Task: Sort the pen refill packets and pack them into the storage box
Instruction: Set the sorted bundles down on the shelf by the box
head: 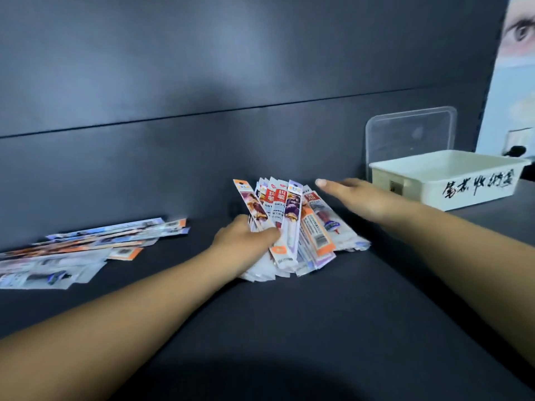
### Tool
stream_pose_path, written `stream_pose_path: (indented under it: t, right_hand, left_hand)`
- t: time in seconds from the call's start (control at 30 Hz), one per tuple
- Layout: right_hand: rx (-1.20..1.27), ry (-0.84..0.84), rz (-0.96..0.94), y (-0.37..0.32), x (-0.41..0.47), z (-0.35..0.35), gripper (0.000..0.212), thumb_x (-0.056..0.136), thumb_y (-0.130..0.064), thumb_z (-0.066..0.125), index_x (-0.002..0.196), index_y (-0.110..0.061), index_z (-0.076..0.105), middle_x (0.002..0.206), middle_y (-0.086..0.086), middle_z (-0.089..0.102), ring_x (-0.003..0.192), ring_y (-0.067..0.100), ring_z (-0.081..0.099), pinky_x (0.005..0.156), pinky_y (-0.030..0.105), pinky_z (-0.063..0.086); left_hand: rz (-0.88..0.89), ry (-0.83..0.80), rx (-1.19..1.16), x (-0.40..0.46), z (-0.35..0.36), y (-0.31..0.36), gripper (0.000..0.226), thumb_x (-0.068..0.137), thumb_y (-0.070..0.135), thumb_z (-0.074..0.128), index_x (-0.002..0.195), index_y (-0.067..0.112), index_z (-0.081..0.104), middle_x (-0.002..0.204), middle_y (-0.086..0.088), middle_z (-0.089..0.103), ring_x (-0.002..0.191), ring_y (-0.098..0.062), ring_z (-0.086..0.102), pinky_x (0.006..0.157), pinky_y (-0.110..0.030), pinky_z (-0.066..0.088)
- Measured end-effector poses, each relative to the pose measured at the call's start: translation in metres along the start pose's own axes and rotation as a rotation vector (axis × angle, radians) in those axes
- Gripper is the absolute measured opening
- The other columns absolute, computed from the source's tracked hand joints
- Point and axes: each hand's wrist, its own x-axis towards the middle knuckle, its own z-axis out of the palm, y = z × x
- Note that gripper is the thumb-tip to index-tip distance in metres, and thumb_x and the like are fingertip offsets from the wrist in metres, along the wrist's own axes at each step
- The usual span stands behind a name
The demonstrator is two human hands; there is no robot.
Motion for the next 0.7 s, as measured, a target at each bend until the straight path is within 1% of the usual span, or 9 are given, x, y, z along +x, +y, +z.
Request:
stream_pose_path:
  t: [0.07,0.17,0.2,0.27,0.33,0.47,0.57,0.63,0.7]
  right_hand:
    - [0.002,-0.061,-0.021,0.001,0.004,0.010,0.070,0.079,-0.065,0.043,0.124,-0.013,0.053,0.119,0.004,0.061,0.104,0.020,0.058,0.086,0.029,0.043]
    - [0.027,-0.130,-0.031,0.002,0.008,0.018,0.060,0.084,-0.058,0.043,0.120,-0.010,0.054,0.114,0.004,0.062,0.093,0.018,0.061,0.069,0.021,0.046]
    - [0.042,-0.120,-0.041,0.002,0.010,0.018,0.061,0.083,-0.059,0.044,0.120,-0.011,0.054,0.115,0.005,0.062,0.094,0.018,0.061,0.070,0.021,0.048]
    - [0.075,-0.083,-0.036,0.002,0.010,0.017,0.076,0.069,-0.070,0.048,0.118,-0.013,0.059,0.114,0.008,0.065,0.099,0.023,0.064,0.088,0.034,0.051]
    - [0.102,-0.062,-0.025,0.005,0.012,0.015,0.080,0.061,-0.074,0.050,0.113,-0.014,0.063,0.107,0.012,0.069,0.098,0.028,0.065,0.095,0.042,0.048]
    - [0.008,-0.080,-0.043,0.007,0.015,0.008,0.052,0.087,-0.051,0.045,0.105,-0.007,0.065,0.089,0.008,0.067,0.081,0.023,0.061,0.075,0.029,0.045]
    - [-0.093,-0.089,-0.085,0.009,0.014,0.001,0.043,0.089,-0.044,0.047,0.107,-0.009,0.064,0.108,0.013,0.067,0.091,0.023,0.060,0.077,0.028,0.043]
    - [-0.158,-0.102,-0.097,0.013,0.012,-0.003,0.039,0.090,-0.042,0.048,0.111,-0.013,0.063,0.115,0.009,0.065,0.103,0.023,0.060,0.082,0.025,0.041]
    - [-0.155,-0.094,-0.097,0.014,0.011,-0.007,0.039,0.089,-0.042,0.049,0.111,-0.014,0.064,0.117,0.009,0.065,0.111,0.024,0.058,0.090,0.027,0.042]
  left_hand:
    - [0.008,0.060,0.111,0.001,0.009,0.001,0.066,0.055,0.055,0.046,0.113,0.025,0.054,0.125,0.000,0.059,0.120,-0.025,0.050,0.101,-0.036,0.040]
    - [0.010,0.023,0.052,0.004,0.014,0.002,0.080,0.049,0.061,0.048,0.122,0.027,0.044,0.127,0.002,0.057,0.121,-0.023,0.050,0.103,-0.040,0.038]
    - [0.002,-0.006,0.019,0.007,0.016,0.003,0.078,0.052,0.061,0.049,0.122,0.027,0.044,0.125,0.001,0.058,0.116,-0.022,0.054,0.102,-0.038,0.040]
    - [-0.010,-0.054,0.017,0.010,0.021,0.009,0.066,0.069,0.056,0.050,0.126,0.023,0.044,0.124,-0.002,0.058,0.110,-0.021,0.057,0.099,-0.033,0.041]
    - [-0.002,-0.089,0.088,0.015,0.032,0.013,0.068,0.074,0.053,0.042,0.134,0.021,0.038,0.133,-0.005,0.051,0.118,-0.025,0.051,0.101,-0.036,0.039]
    - [-0.023,-0.106,0.185,0.022,0.047,0.028,0.067,0.088,0.051,0.033,0.147,0.026,0.014,0.155,-0.006,0.020,0.141,-0.027,0.023,0.113,-0.039,0.023]
    - [-0.076,-0.069,0.191,0.025,0.057,0.040,0.065,0.093,0.050,0.027,0.147,0.024,0.003,0.158,-0.007,0.001,0.144,-0.029,0.010,0.113,-0.037,0.013]
    - [-0.076,-0.037,0.148,0.022,0.060,0.046,0.066,0.092,0.051,0.027,0.147,0.021,0.007,0.158,-0.009,0.001,0.143,-0.030,0.012,0.113,-0.038,0.014]
    - [-0.061,-0.026,0.057,0.023,0.056,0.047,0.057,0.094,0.043,0.029,0.141,0.010,0.028,0.153,-0.017,0.022,0.136,-0.033,0.029,0.108,-0.037,0.029]
